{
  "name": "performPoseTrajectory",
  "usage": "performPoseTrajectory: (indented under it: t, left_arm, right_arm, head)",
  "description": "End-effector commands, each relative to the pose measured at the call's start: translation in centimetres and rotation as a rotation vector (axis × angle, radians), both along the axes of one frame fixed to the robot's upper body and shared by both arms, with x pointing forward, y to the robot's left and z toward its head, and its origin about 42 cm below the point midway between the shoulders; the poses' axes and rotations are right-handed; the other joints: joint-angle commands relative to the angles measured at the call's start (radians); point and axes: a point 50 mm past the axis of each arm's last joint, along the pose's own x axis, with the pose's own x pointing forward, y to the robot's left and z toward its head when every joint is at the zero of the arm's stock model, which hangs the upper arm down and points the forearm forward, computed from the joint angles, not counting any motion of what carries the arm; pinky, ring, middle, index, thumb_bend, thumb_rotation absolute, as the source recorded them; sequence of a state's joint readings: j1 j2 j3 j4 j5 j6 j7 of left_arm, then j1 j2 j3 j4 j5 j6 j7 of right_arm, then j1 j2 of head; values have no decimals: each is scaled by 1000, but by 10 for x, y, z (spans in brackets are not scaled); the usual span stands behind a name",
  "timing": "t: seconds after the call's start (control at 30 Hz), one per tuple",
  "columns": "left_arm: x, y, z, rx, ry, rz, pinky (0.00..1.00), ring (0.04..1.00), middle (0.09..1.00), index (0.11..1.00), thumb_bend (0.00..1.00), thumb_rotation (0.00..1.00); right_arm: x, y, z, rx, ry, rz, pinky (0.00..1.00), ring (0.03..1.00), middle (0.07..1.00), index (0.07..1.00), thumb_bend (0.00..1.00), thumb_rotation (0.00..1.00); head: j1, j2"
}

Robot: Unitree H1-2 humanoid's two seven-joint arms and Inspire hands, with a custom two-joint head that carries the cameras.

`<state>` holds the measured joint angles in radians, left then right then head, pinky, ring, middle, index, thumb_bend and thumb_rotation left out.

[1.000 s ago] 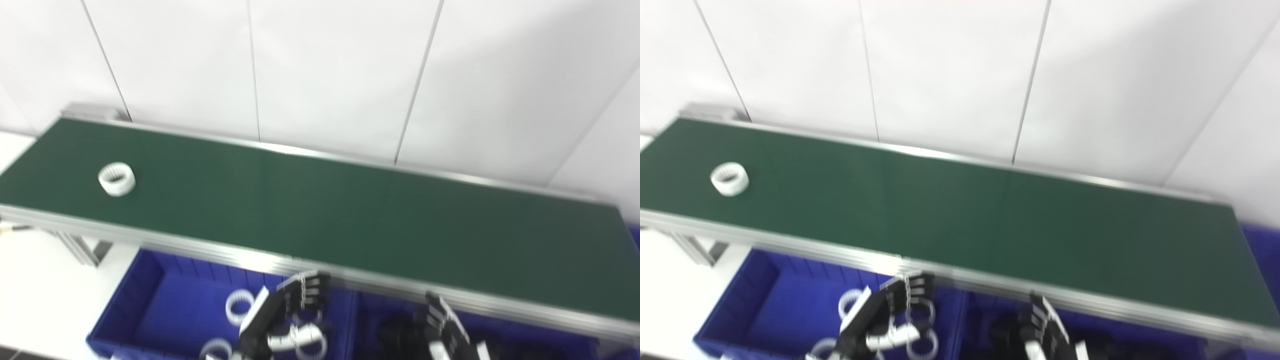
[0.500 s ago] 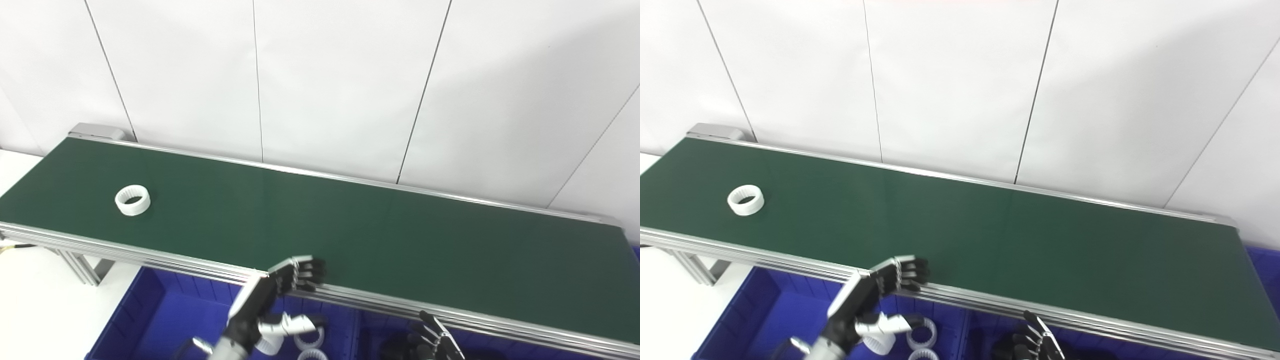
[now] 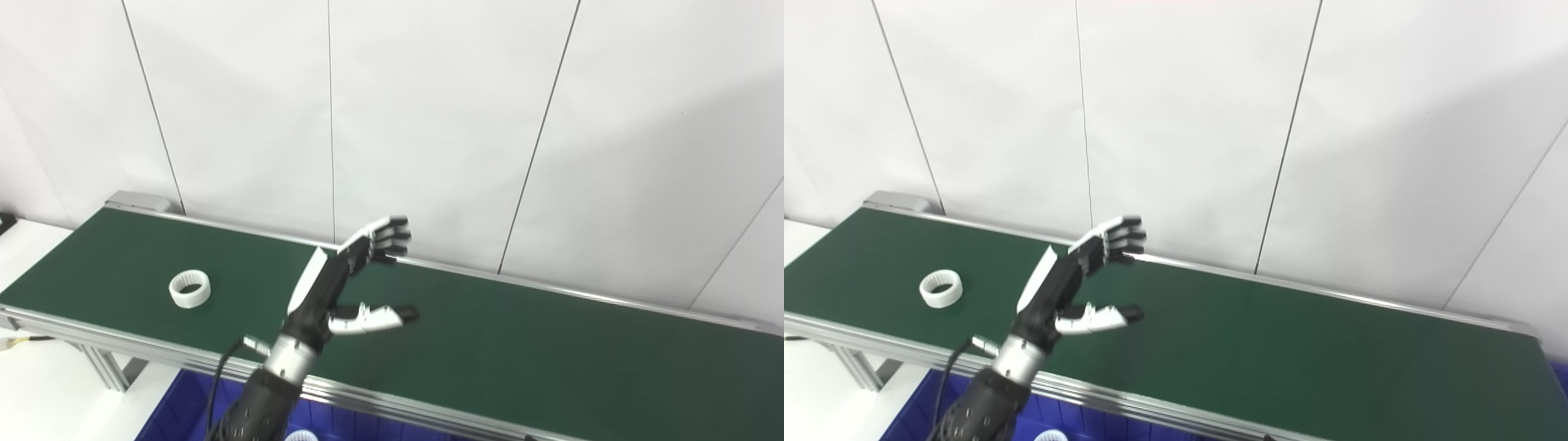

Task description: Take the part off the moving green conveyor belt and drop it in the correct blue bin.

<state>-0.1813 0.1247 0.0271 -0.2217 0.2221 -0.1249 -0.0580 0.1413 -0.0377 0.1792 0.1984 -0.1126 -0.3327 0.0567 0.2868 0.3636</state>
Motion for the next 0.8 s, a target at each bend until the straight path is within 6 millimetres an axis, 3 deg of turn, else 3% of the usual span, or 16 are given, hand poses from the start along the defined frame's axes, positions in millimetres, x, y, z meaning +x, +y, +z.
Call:
performPoseTrajectory:
  t: [0.0,0.13,0.17,0.33,0.43,0.5,0.77]
  left_arm:
    - [15,6,24,65,-45,25,699,771,824,854,804,493]
    - [31,12,35,211,20,23,743,812,855,850,788,399]
    - [35,14,36,272,66,23,786,835,861,847,790,391]
    - [45,16,37,492,246,35,804,873,881,838,827,377]
    - [51,14,33,615,297,42,862,881,877,823,824,320]
    - [53,14,29,678,322,49,946,866,872,812,838,226]
    - [62,27,14,851,402,90,1000,906,886,818,939,154]
  right_arm:
    - [9,2,13,30,-96,3,699,789,825,895,413,777]
    - [10,1,12,25,-95,5,693,785,829,900,371,786]
    - [10,0,12,24,-96,7,699,787,832,903,354,789]
    - [13,-1,10,34,-113,11,702,787,831,904,283,769]
    - [14,-3,10,45,-116,11,705,789,830,904,267,761]
    - [14,-3,10,50,-114,9,710,791,829,905,264,755]
    - [14,-6,11,52,-108,4,722,802,836,914,266,795]
  head:
    - [11,-6]
    - [23,-24]
    - [25,-26]
    - [40,-25]
    - [55,-23]
    - [63,-21]
    - [76,-12]
